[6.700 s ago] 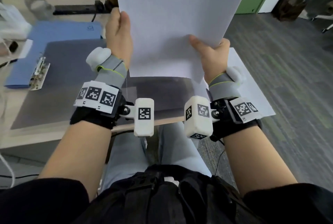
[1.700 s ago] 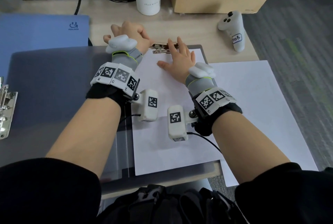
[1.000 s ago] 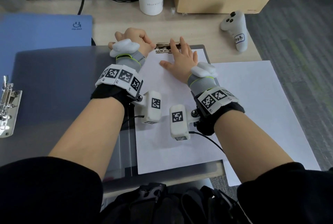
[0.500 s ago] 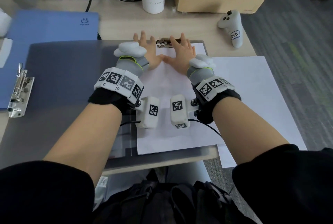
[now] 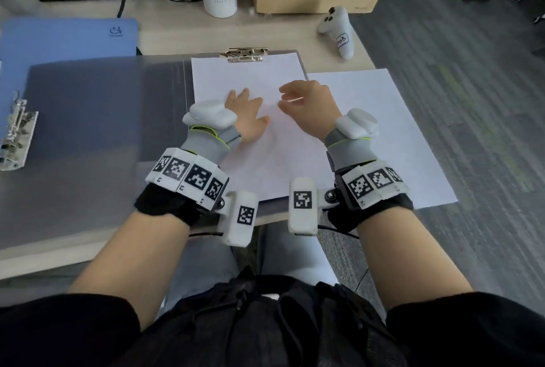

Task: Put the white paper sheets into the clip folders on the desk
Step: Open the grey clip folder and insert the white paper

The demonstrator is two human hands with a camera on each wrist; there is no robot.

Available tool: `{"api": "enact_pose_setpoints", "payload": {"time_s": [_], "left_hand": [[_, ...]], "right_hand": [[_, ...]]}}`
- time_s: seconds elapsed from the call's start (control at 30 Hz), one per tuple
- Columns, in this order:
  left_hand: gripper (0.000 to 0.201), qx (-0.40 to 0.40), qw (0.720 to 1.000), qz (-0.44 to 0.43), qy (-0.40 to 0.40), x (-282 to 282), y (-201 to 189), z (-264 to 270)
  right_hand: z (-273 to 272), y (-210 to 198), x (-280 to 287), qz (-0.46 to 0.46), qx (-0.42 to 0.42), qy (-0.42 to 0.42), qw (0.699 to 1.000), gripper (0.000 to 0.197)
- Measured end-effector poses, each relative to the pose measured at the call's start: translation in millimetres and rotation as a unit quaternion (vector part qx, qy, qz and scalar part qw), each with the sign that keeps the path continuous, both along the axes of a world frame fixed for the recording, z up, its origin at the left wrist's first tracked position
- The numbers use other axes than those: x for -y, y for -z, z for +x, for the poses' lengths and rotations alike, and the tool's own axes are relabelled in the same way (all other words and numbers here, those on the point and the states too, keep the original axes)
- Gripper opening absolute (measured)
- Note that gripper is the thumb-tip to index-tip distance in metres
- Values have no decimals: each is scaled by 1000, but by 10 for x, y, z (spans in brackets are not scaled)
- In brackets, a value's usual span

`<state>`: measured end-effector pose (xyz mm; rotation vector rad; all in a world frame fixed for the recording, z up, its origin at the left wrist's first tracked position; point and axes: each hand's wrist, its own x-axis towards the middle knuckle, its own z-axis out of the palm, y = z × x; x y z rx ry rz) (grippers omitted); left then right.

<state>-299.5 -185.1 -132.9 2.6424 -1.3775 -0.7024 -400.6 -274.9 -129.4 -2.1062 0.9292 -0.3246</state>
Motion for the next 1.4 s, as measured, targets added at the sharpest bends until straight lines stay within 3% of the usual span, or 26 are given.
{"api": "enact_pose_setpoints", "payload": {"time_s": [0.07, 0.2, 0.37, 0.47, 0.67, 0.77, 1.03, 1.2, 1.4], "left_hand": [[40, -21, 1000, -7, 20, 34, 0, -97], [60, -47, 996, -1, 79, 95, -10, -408], [47, -46, 990, -18, 129, 199, 5, -790], [59, -49, 988, -31, 143, 272, -28, -970], [45, 2, 986, 1, 169, 415, -58, -1175], [50, 21, 985, -6, 169, 441, -49, -1184], [41, 28, 987, -29, 156, 499, -14, -1132], [40, 5, 988, -55, 145, 505, 29, -1087], [38, -37, 990, -67, 119, 563, 114, -995]], "right_hand": [[-181, -16, -13, -5, 12, 19, 1000, 28], [-541, 14, -25, -8, 23, 58, 998, 26], [-892, 50, 55, -32, 5, 182, 983, 26], [-1177, 68, 160, -69, -34, 223, 972, 28], [-1533, 185, 384, -97, -189, 244, 946, 45], [-1580, 273, 449, -85, -238, 255, 933, 60], [-1620, 274, 499, -58, -191, 283, 938, 59], [-1641, 216, 495, -84, -166, 309, 933, 29], [-1567, 63, 459, -113, -99, 291, 945, 27]]}}
